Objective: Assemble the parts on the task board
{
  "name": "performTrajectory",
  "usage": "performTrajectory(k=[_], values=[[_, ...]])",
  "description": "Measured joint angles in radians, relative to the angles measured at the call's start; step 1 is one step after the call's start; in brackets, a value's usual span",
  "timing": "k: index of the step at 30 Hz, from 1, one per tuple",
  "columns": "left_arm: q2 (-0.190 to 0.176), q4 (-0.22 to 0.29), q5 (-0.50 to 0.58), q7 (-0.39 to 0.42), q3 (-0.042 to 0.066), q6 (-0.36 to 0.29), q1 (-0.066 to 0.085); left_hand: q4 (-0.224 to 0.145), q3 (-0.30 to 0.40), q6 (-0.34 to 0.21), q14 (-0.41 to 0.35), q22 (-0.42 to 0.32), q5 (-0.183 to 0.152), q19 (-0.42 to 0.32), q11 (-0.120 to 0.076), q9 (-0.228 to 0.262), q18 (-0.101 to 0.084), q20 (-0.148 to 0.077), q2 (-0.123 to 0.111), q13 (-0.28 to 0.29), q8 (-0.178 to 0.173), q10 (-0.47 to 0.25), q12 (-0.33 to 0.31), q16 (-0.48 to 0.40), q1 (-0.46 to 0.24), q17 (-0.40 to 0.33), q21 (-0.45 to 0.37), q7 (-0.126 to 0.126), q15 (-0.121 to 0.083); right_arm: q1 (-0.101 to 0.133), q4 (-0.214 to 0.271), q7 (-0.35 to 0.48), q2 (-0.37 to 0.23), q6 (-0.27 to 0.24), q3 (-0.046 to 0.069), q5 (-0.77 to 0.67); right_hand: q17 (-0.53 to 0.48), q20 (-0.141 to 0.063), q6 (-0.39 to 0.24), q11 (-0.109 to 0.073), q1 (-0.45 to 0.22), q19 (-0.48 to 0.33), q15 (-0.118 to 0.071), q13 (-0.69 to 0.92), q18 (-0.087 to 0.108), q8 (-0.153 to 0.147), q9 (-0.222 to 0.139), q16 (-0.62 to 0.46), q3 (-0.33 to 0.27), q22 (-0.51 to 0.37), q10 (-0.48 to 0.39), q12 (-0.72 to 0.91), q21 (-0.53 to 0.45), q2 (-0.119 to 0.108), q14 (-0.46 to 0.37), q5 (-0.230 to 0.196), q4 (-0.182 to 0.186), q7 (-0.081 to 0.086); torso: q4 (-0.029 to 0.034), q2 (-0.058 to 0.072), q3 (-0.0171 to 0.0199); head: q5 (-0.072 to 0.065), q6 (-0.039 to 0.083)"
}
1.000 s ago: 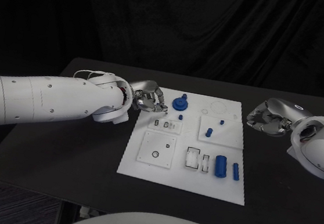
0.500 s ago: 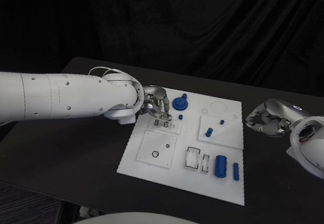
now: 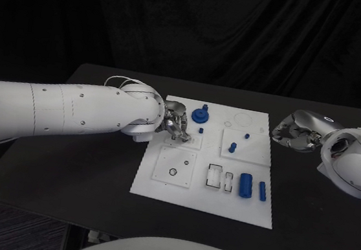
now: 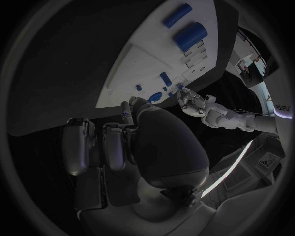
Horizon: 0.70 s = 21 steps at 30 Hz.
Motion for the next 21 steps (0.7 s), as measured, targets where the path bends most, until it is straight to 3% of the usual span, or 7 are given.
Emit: performTrajectory(k=[6,21], values=[[0.007,-0.002,0.000,-0.046,0.000,0.004,0.000,-0.017,0.011,0.007,0.004,0.000,0.011,0.005,-0.006,0.007,0.000,-0.005,-0.010,0.000,-0.003,0.001,0.000,0.000,-0.010,0.000,0.000,-0.004,-0.004,0.000,0.000,0.000,0.000,0.001,0.000,0.000,0.000,0.000,0.000,0.000,0.000,0.000,0.000,-0.001,0.000,0.000,0.000,0.000,0.000,0.000,0.000,0.000,0.000,0.000,0.000,0.000,0.000,0.000,-0.0001,0.000,-0.0001,0.000,0.000],[0.028,-0.023,0.000,-0.090,0.000,0.008,0.000,-0.022,0.017,0.008,0.000,0.000,0.011,0.005,-0.006,0.020,0.000,-0.005,-0.006,0.000,-0.010,0.001,0.000,0.000,-0.027,0.000,-0.004,-0.004,-0.007,0.000,-0.002,0.000,0.001,0.002,0.000,0.001,0.000,0.000,0.000,0.000,0.000,0.000,0.000,-0.001,0.000,0.000,-0.001,-0.004,0.000,0.000,0.000,0.000,-0.004,0.000,0.000,0.000,0.000,0.000,-0.0013,0.000,-0.0008,0.002,0.000]])
